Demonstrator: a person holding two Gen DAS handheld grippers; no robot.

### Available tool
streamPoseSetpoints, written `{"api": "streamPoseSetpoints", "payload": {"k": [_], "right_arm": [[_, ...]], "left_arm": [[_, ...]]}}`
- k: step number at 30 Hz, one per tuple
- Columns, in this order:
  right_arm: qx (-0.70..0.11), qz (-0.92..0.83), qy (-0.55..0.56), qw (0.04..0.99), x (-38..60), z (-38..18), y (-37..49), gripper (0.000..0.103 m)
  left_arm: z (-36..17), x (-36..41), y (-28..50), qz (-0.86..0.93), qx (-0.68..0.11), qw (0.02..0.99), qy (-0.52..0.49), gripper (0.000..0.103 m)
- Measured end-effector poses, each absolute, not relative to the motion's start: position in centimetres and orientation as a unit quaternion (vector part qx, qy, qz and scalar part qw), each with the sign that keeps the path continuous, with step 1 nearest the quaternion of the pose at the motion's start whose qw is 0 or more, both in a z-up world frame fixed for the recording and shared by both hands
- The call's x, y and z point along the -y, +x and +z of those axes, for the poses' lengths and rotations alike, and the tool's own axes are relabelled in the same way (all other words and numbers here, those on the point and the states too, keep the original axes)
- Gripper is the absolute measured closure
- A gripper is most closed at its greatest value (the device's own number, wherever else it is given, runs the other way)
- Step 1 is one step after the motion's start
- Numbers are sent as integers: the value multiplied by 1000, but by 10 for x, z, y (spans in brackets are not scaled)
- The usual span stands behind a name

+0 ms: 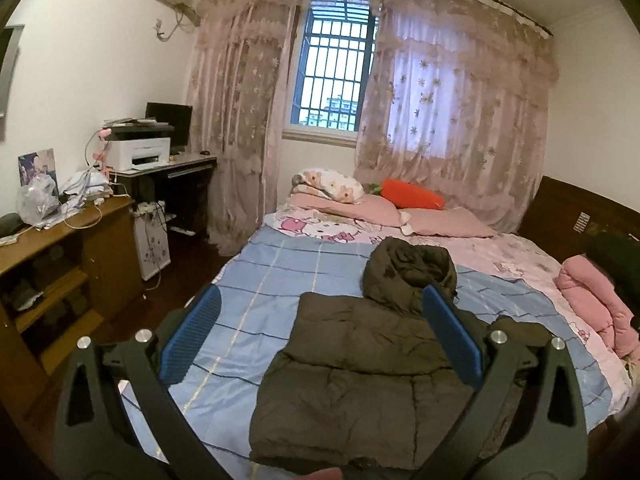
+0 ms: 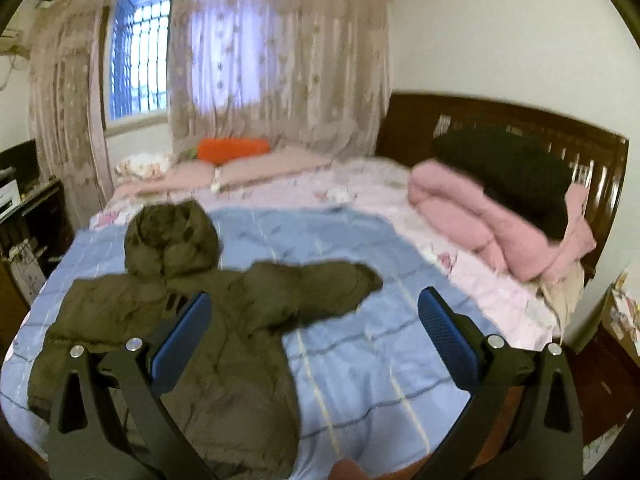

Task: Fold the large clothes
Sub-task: 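Withdraw the left gripper up from the jacket, then reach the right gripper to the other sleeve cuff and grasp it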

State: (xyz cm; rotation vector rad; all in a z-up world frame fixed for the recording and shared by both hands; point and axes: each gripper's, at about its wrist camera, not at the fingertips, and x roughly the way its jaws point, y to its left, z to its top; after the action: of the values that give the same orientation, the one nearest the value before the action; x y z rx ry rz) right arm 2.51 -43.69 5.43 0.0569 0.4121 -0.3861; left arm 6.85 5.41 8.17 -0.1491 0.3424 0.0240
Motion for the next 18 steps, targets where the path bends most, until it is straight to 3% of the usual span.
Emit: {"api": "streamPoseSetpoints", "payload": {"k": [2, 7, 14, 18], "right_arm": [[-190, -167, 53, 966, 445, 56, 22, 1], [-256, -105, 211, 937, 494, 37, 42, 1], [-284, -82, 370, 881, 552, -2, 70, 1], [-298, -72, 417, 856, 581, -31, 91, 1]], "left_arm": [[81, -52, 70, 6, -174, 982, -71, 2], [78, -45, 70, -9, -181, 982, -61, 2], [79, -45, 69, -22, -182, 981, -69, 2], [79, -45, 70, -28, -186, 980, -71, 2]]}}
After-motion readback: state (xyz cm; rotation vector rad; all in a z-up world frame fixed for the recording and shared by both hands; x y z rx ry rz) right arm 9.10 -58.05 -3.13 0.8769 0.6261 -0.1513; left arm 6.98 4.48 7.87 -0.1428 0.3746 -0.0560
